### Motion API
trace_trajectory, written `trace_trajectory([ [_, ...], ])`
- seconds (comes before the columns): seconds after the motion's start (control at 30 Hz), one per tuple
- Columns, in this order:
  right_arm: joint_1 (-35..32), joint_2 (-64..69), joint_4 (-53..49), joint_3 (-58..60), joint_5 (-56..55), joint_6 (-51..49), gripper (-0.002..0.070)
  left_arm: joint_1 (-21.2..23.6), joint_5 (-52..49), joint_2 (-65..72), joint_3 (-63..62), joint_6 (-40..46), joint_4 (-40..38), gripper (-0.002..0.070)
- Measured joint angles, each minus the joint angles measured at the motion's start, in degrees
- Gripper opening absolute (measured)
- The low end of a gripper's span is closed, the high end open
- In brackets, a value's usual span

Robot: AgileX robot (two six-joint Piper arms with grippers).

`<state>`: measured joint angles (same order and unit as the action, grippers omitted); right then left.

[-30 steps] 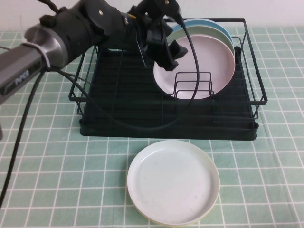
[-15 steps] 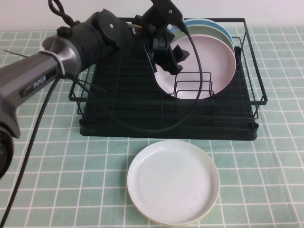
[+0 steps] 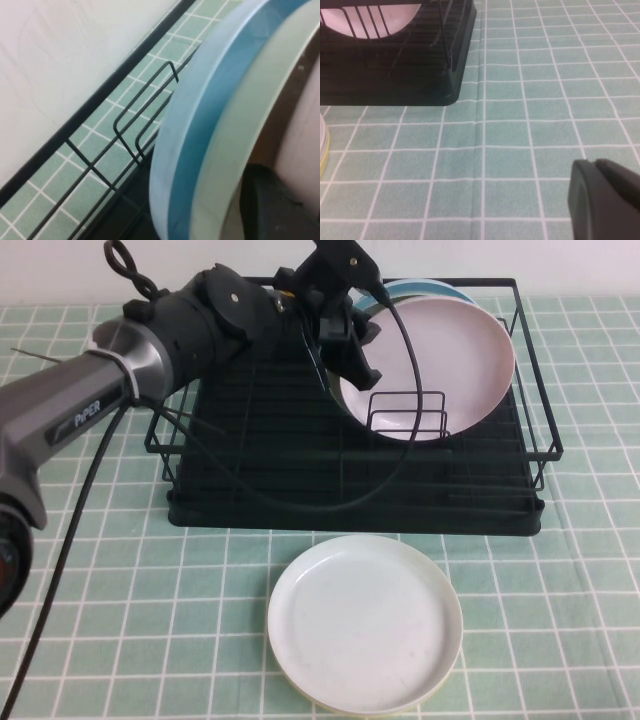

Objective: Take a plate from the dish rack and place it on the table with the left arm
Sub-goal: Grasp the plate from the shelf, then place the plate from the table

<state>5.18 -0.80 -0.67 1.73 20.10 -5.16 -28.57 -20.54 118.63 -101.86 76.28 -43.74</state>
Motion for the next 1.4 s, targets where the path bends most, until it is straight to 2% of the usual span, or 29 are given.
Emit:
trace_trajectory([
  [0.27,0.0,0.0,0.0,0.0,0.0,0.0,-0.0018,0.0,-1.1,-7.6,0.0,0.0,1.1,0.0027],
  [0.4,0.0,0.0,0.0,0.0,0.0,0.0,-0.0018,0.0,-6.3,-14.9,0.0,-3.4,3.1,0.0024],
  [0.53,0.0,0.0,0.0,0.0,0.0,0.0,-0.0018,0.0,-14.3,-21.8,0.0,-14.3,9.5,0.0024],
  [0.67,0.0,0.0,0.0,0.0,0.0,0.0,-0.0018,0.3,-26.7,-25.9,-0.1,-31.6,18.0,0.0023],
  [0.77,0.0,0.0,0.0,0.0,0.0,0.0,-0.0018,1.8,-34.7,-26.7,1.1,-42.4,19.5,0.0023],
  [0.93,0.0,0.0,0.0,0.0,0.0,0.0,-0.0018,4.1,-38.1,-27.9,12.3,-48.5,16.8,0.0023],
  [1.03,0.0,0.0,0.0,0.0,0.0,0.0,-0.0018,4.1,-38.1,-29.4,24.0,-47.6,10.7,0.0023],
  [1.2,0.0,0.0,0.0,0.0,0.0,0.0,-0.0018,4.0,-29.8,-31.4,40.2,-43.8,1.7,0.0023],
  [1.4,0.0,0.0,0.0,0.0,0.0,0.0,-0.0018,4.0,-23.2,-30.0,43.9,-42.1,-2.1,0.0023],
])
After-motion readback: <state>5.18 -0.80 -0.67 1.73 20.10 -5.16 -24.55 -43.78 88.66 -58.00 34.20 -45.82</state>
